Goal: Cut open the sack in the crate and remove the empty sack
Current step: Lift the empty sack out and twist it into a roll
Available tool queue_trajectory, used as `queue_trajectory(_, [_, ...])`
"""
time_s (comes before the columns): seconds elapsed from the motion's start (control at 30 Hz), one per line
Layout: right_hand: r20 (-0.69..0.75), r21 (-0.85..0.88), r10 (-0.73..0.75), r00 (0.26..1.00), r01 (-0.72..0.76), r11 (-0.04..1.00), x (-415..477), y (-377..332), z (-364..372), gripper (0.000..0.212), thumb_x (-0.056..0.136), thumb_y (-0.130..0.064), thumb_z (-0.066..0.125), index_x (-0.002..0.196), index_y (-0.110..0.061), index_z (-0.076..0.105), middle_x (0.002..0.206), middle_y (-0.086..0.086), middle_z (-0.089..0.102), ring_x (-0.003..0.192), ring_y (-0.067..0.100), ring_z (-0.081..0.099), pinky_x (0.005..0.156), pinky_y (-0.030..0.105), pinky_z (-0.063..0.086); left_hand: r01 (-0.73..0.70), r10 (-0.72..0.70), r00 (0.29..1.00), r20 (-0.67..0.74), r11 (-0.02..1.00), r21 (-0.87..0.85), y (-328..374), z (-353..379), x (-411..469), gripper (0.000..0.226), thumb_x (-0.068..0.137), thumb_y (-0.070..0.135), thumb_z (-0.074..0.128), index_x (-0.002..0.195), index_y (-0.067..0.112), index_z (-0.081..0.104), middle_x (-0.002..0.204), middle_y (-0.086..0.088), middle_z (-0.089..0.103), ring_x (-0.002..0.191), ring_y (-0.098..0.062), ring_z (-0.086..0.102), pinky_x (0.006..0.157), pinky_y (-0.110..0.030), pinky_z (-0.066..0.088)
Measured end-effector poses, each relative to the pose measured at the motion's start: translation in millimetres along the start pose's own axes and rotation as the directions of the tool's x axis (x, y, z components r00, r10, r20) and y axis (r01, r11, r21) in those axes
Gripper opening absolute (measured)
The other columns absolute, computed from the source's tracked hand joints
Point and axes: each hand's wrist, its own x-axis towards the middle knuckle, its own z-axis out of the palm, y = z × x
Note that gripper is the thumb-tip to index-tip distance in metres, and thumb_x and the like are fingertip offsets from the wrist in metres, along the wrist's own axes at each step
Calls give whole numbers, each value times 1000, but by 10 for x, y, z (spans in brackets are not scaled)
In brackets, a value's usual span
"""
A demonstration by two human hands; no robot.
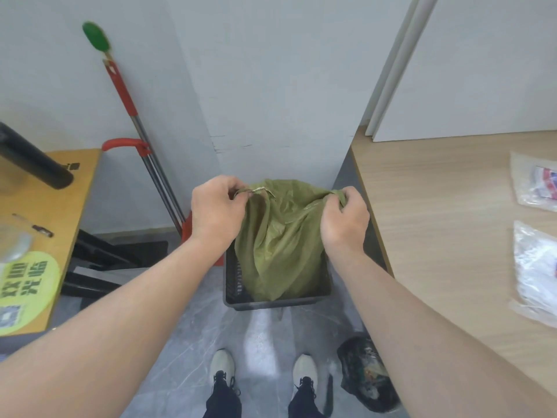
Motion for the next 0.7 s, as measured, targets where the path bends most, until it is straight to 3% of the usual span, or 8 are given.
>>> queue_trajectory(0.27, [2, 9, -12, 1000, 12, 1000, 236, -195, -41, 26, 96, -10, 45, 72, -16, 39, 64, -6, 42, 46, 4, 37, 45, 17, 32, -42, 33, 995, -94, 995, -95, 171, -12, 99, 5, 88, 13, 75, 84, 10, 77, 78, 3, 68, 74, -14, 59, 75, -27, 48])
queue_trajectory(0.47, [79, 11, -97, 992, 96, 995, 294, -302, -84, 17, 95, -13, 43, 86, 0, 48, 69, 2, 45, 54, 11, 35, 48, 26, 32, -40, 22, 993, -114, 986, -163, 334, -42, 247, 6, 87, 13, 75, 81, 14, 76, 74, 7, 67, 69, -10, 58, 71, -23, 47])
queue_trajectory(0.57, [81, 60, -147, 986, 143, 988, 268, -393, -130, 17, 95, -13, 44, 89, 2, 49, 70, 3, 45, 55, 11, 35, 51, 31, 33, -55, 22, 986, -167, 979, -195, 407, -85, 274, 4, 87, 14, 76, 83, 14, 77, 79, 2, 72, 74, -14, 63, 74, -28, 52])
queue_trajectory(0.7, [127, 88, -232, 964, 222, 971, 320, -652, -165, 19, 95, -12, 45, 77, -13, 40, 62, -6, 36, 51, 11, 31, 47, 27, 29, -68, 5, 965, -263, 971, -231, 502, -181, 406, 6, 86, 17, 77, 81, 19, 75, 80, 1, 72, 73, -14, 62, 75, -32, 54])
